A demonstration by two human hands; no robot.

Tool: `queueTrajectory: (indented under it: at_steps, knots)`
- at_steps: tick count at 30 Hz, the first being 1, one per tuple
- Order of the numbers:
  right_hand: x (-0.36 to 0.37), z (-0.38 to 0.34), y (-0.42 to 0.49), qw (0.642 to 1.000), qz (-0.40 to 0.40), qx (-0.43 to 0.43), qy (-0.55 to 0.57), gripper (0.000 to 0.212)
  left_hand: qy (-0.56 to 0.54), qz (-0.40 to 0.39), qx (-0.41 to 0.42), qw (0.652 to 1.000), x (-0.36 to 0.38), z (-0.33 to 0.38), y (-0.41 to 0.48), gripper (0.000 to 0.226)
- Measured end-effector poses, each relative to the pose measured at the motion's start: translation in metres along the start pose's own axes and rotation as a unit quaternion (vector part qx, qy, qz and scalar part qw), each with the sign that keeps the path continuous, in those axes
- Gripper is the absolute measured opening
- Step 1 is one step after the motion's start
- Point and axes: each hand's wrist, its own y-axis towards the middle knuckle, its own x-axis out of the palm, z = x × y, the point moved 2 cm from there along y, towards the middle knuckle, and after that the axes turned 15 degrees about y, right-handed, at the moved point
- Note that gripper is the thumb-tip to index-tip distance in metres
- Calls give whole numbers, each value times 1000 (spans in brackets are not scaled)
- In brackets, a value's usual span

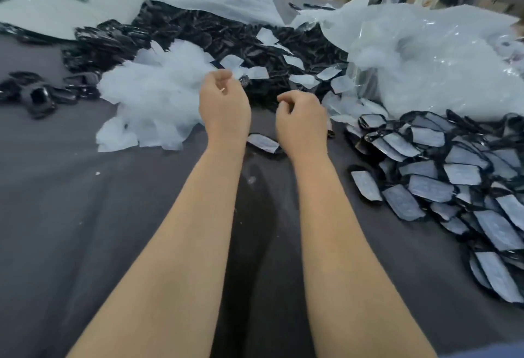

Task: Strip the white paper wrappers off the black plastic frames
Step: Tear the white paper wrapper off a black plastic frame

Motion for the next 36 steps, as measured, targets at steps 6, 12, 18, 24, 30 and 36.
queueTrajectory:
  at_steps: [6,12,18,24,30,36]
  knots:
    - [60,-20,29,997,-78,11,6,39,-79,29,-77,993,-26,-10,43,17]
    - [87,-37,53,997,0,-41,65,41,-150,22,-73,986,-28,-1,66,14]
    - [116,-43,94,997,-37,-52,-32,36,-134,17,-68,989,-14,10,96,15]
    - [135,-39,124,988,-89,24,-126,37,-129,27,-94,987,-3,12,120,13]
    - [143,-41,136,990,-67,41,-119,27,-149,25,-114,982,-4,12,129,11]
    - [112,-44,122,993,57,-11,105,31,-206,25,-127,970,-11,15,118,10]
